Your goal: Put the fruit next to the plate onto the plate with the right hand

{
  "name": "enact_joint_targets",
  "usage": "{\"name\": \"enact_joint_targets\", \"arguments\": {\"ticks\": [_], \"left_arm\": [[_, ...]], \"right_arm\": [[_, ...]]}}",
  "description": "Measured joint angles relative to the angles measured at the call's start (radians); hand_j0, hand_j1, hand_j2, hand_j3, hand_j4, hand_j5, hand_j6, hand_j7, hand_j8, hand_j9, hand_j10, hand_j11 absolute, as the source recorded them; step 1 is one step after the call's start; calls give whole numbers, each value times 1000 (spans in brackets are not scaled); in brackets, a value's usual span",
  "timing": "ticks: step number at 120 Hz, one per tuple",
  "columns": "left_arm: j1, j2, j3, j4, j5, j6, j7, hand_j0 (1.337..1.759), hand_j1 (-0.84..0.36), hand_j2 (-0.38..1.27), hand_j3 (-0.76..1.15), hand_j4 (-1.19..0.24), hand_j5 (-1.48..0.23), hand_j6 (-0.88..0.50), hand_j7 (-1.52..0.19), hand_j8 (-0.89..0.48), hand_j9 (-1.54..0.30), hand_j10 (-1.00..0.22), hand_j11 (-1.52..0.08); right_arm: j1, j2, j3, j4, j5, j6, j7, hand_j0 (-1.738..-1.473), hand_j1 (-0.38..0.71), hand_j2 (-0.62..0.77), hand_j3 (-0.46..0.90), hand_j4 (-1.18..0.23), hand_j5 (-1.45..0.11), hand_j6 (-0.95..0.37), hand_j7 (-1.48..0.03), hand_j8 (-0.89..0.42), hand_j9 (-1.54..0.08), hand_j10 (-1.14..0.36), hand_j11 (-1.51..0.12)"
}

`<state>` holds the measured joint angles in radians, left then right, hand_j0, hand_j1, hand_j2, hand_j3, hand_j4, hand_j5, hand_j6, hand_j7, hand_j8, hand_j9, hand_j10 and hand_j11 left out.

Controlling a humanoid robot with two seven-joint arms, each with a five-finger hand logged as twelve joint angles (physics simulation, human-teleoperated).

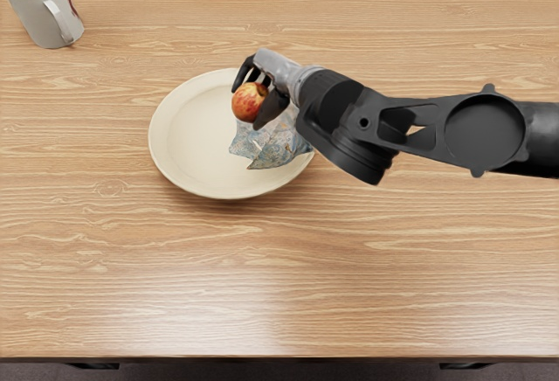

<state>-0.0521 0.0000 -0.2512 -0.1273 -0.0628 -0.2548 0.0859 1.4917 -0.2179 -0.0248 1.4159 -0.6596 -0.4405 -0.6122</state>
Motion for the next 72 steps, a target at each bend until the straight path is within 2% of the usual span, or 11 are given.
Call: {"name": "enact_joint_targets", "arguments": {"ticks": [15, 33, 35, 43, 51, 61, 72], "left_arm": [[-2, 0, 1, 0, 0, 0, 0, 1658, 349, 0, 0, 0, 0, 0, 0, 0, 0, 0, 0], [-2, 0, 1, 0, 0, 0, 0, 1658, 349, 0, 0, 0, 0, 0, 0, 0, 0, 0, 0], [-2, 0, 1, 0, 0, 0, 0, 1658, 349, 0, 0, 0, 0, 0, 0, 0, 0, 0, 0], [-2, 0, 1, 0, 0, 0, 0, 1658, 349, 0, 0, 0, 0, 0, 0, 0, 0, 0, 0], [-2, 0, 1, 0, 0, 0, 0, 1658, 349, 0, 0, 0, 0, 0, 0, 0, 0, 0, 0], [-2, 0, 1, 0, 0, 0, 0, 1658, 349, 0, 0, 0, 0, 0, 0, 0, 0, 0, 0], [-2, 0, 1, 0, 0, 0, 0, 1658, 349, 0, 0, 0, 0, 0, 0, 0, 0, 0, 0]], "right_arm": [[-18, 38, 0, -76, -7, 20, 0, -1650, 371, 285, 0, -444, -1031, -292, -968, -344, -1009, -721, -1010], [-35, 57, 0, -119, -13, 30, 0, -1650, 370, 281, 0, -441, -1028, -284, -968, -344, -1003, -725, -1003], [-36, 58, 0, -122, -15, 29, 0, -1651, 346, 251, 0, -441, -989, -297, -931, -352, -965, -697, -965], [-37, 64, 2, -129, -18, 28, 0, -1653, 152, 182, 0, -318, -714, -215, -672, -254, -696, -503, -696], [-35, 68, 5, -132, -16, 27, 1, -1654, 12, 132, 0, -230, -515, -155, -485, -183, -502, -363, -502], [-32, 70, 8, -130, -13, 28, 1, -1656, -109, 88, 0, -153, -342, -104, -322, -122, -334, -242, -334], [-30, 70, 20, -122, -10, 29, 1, -1656, -196, 57, 0, -98, -219, -67, -206, -79, -213, -155, -213]]}}
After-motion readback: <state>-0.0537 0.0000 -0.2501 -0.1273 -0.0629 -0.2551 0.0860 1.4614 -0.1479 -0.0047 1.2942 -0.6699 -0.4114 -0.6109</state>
